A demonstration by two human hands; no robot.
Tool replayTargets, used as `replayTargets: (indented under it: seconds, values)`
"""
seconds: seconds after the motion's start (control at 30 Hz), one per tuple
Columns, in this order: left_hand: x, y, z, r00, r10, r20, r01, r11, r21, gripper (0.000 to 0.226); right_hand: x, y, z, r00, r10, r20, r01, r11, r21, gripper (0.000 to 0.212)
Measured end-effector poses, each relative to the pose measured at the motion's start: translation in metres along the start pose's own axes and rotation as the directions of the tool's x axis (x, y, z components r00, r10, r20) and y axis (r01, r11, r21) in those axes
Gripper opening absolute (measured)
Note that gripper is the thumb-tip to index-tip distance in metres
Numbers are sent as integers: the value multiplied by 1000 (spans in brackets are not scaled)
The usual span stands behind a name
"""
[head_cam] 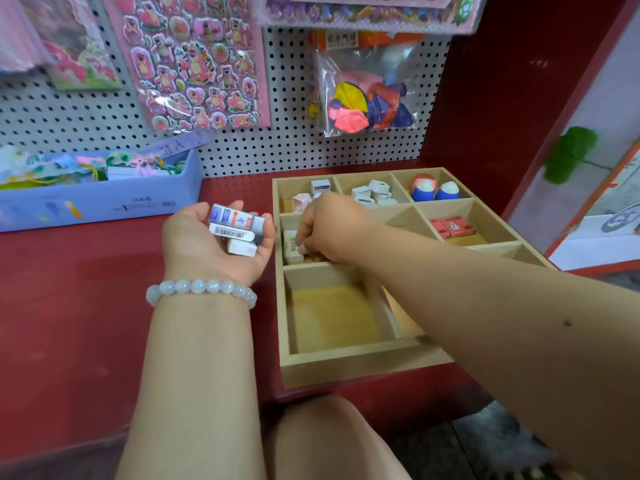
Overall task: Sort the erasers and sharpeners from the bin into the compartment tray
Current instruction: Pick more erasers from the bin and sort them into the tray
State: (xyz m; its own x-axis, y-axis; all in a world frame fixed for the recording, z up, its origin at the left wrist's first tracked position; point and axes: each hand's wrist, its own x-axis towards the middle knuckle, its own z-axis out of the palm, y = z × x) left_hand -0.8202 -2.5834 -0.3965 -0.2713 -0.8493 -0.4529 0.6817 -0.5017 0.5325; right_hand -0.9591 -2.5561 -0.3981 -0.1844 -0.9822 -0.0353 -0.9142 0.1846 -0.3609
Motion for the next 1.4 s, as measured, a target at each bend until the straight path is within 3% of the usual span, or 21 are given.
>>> replayTargets:
  seconds: [0.13, 0.23, 0.3, 0.37, 0.43, 0.53, 0.63, 0.77, 0.87, 0.93, 1.0, 1.1, 1.2, 1.27, 1.4]
  values:
    - [-4, 3, 1, 999, 2, 48, 1, 998, -57, 36, 2, 2, -1, 999, -3, 47, 1, 999, 54, 24]
    - [-5, 3, 2, 996, -20, 92, 26, 998, -54, 35, -5, 1, -11, 990, 45, -133, -16, 977, 213, 19]
    - [-9, 1, 6, 987, -47, 154, 57, 997, -57, 38, -15, -3, -22, 962, 35, -271, 70, 928, 366, 11]
    - [-13, -2, 10, 973, -64, 220, 77, 996, -49, 45, -27, -12, -31, 954, -23, -300, 158, 887, 434, 7]
    - [-16, -4, 13, 957, -67, 283, 68, 998, 7, 52, -34, -21, -33, 959, -98, -267, 211, 874, 438, 3]
    - [-20, -10, 17, 938, -84, 337, 58, 994, 89, 55, -33, -30, -33, 959, -162, -234, 236, 912, 335, 19]
    - [-22, -17, 22, 925, -121, 361, 77, 988, 134, 58, -32, -30, -38, 970, -160, -184, 216, 916, 338, 27]
    - [-21, -22, 24, 891, -185, 415, 128, 978, 162, 71, -31, -21, -42, 985, -154, -77, 172, 906, 386, 17]
    - [-17, -20, 21, 863, -223, 453, 186, 974, 125, 81, -32, -7, -46, 993, -114, 35, 54, 691, 721, 7]
    - [-14, -17, 19, 889, -185, 419, 161, 983, 93, 80, -34, 6, -51, 989, -140, 58, 22, 510, 860, 12]
    - [-10, -12, 16, 936, -107, 335, 92, 994, 59, 75, -38, 19, -54, 982, -179, 63, 11, 387, 922, 20]
    - [-3, -4, 10, 976, -5, 218, 7, 1000, -10, 66, -47, 33, -55, 974, -201, 103, -36, 309, 950, 26]
    - [0, -1, 6, 988, 48, 145, -45, 999, -24, 65, -57, 35, -54, 973, -188, 132, -62, 337, 940, 26]
    - [-1, -2, 6, 989, 54, 136, -51, 998, -30, 64, -64, 32, -51, 974, -168, 151, -69, 414, 908, 25]
    - [-5, -6, 6, 987, 61, 146, -55, 997, -47, 54, -76, 19, -42, 985, -78, 153, -36, 778, 627, 19]
